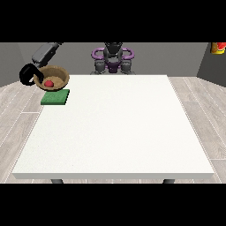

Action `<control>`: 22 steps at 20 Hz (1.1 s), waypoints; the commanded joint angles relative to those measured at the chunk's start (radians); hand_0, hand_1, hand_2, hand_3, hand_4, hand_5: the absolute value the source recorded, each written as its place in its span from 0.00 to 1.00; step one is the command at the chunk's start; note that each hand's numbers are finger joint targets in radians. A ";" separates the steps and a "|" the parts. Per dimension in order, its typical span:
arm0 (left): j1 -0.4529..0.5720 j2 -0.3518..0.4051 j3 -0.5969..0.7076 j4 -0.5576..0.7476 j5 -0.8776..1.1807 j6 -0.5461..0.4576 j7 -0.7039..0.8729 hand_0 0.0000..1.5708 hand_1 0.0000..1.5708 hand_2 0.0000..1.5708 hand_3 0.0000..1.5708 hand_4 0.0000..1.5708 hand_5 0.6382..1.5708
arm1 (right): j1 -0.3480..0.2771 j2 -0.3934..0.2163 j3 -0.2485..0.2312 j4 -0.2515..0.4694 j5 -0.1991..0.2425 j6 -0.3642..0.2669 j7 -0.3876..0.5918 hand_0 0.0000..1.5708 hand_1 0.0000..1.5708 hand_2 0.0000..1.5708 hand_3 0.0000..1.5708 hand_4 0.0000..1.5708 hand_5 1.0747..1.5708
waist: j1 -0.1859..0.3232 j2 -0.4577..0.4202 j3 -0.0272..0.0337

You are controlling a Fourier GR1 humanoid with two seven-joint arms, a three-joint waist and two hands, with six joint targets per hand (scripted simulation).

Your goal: Pick the cup and pour the ball into the bowl, then pick the bowl and place it on the pad

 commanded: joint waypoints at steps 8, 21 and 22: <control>-0.008 0.062 0.014 0.091 -0.011 0.011 -0.055 0.00 0.00 0.00 0.00 0.76 0.99 | -0.066 0.102 -0.005 -0.018 -0.017 -0.100 -0.052 0.92 0.92 0.88 0.48 0.00 0.94 | -0.014 0.027 -0.0004; 0.001 -0.030 -0.057 -0.103 0.038 0.048 0.016 0.00 0.00 0.00 0.00 0.76 1.00 | -0.086 0.005 0.055 0.133 0.074 -0.021 -0.073 0.00 0.00 0.00 0.00 0.00 0.66 | 0.064 0.011 0.0022; 0.003 -0.005 -0.048 -0.075 0.050 0.019 0.016 0.00 0.00 0.00 0.00 0.76 1.00 | -0.104 -0.011 0.040 0.120 0.055 0.002 -0.075 0.00 0.00 0.00 0.00 0.00 0.67 | 0.057 0.015 0.0012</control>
